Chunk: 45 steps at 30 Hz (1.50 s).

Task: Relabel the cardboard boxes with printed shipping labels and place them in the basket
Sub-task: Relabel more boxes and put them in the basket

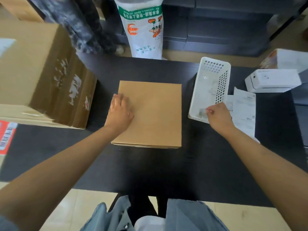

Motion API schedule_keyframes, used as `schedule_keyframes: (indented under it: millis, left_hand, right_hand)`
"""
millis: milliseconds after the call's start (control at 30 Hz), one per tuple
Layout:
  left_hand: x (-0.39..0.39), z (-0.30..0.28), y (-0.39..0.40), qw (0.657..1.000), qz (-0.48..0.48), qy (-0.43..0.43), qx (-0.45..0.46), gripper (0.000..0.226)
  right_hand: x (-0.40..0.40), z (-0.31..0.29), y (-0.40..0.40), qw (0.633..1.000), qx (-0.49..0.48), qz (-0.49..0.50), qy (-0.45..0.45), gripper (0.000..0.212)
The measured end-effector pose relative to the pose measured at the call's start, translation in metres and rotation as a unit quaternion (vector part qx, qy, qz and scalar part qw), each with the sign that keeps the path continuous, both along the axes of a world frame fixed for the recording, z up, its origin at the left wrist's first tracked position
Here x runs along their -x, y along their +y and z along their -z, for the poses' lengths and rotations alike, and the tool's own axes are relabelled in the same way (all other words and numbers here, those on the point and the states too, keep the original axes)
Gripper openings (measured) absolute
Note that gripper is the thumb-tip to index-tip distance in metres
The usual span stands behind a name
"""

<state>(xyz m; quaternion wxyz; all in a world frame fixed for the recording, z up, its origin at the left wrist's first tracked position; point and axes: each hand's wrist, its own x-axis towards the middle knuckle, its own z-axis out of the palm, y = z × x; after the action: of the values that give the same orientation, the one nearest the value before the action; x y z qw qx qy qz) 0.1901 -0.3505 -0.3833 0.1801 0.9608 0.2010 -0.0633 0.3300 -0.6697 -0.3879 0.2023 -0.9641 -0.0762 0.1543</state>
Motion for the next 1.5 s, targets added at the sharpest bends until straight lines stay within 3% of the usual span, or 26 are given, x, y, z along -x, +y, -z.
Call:
schedule_keyframes:
  millis: [100, 233, 367, 433, 533, 767, 867, 1133, 1500]
  left_hand:
    - [-0.005, -0.003, -0.006, 0.999, -0.013, 0.024, -0.020, 0.056]
    - [-0.009, -0.008, -0.010, 0.998, -0.018, 0.052, -0.043, 0.055]
    - [-0.010, -0.015, -0.011, 0.996, -0.021, 0.069, -0.046, 0.054]
    - [-0.010, -0.017, -0.012, 0.996, -0.025, 0.071, -0.041, 0.052]
    - [-0.008, -0.021, -0.013, 0.996, -0.022, 0.070, -0.041, 0.049]
    - [-0.012, -0.034, -0.017, 0.995, 0.025, 0.069, -0.074, 0.053]
    - [-0.027, -0.046, -0.022, 0.989, 0.065, 0.074, -0.112, 0.051]
    - [-0.073, -0.075, -0.056, 0.976, 0.140, 0.078, -0.148, 0.046]
    - [-0.108, -0.090, -0.169, 0.964, 0.223, 0.048, -0.134, 0.042]
  right_hand:
    - [-0.006, -0.001, -0.004, 0.991, 0.071, -0.109, 0.033, 0.035]
    - [-0.017, 0.001, -0.008, 0.982, 0.097, -0.152, 0.052, 0.030]
    - [-0.024, 0.003, -0.006, 0.994, 0.009, -0.056, 0.090, 0.033]
    - [-0.028, 0.003, -0.004, 0.994, 0.021, -0.070, 0.079, 0.020]
    - [-0.026, -0.003, -0.004, 0.989, 0.062, -0.132, 0.037, 0.026]
    - [-0.010, -0.023, 0.007, 0.980, 0.135, -0.134, -0.051, 0.029]
    - [-0.002, -0.036, 0.017, 0.979, 0.124, -0.144, -0.075, 0.032]
    - [0.013, -0.069, 0.011, 0.989, 0.087, -0.086, -0.083, 0.031]
    - [0.007, -0.090, -0.079, 0.988, 0.125, -0.037, -0.083, 0.032]
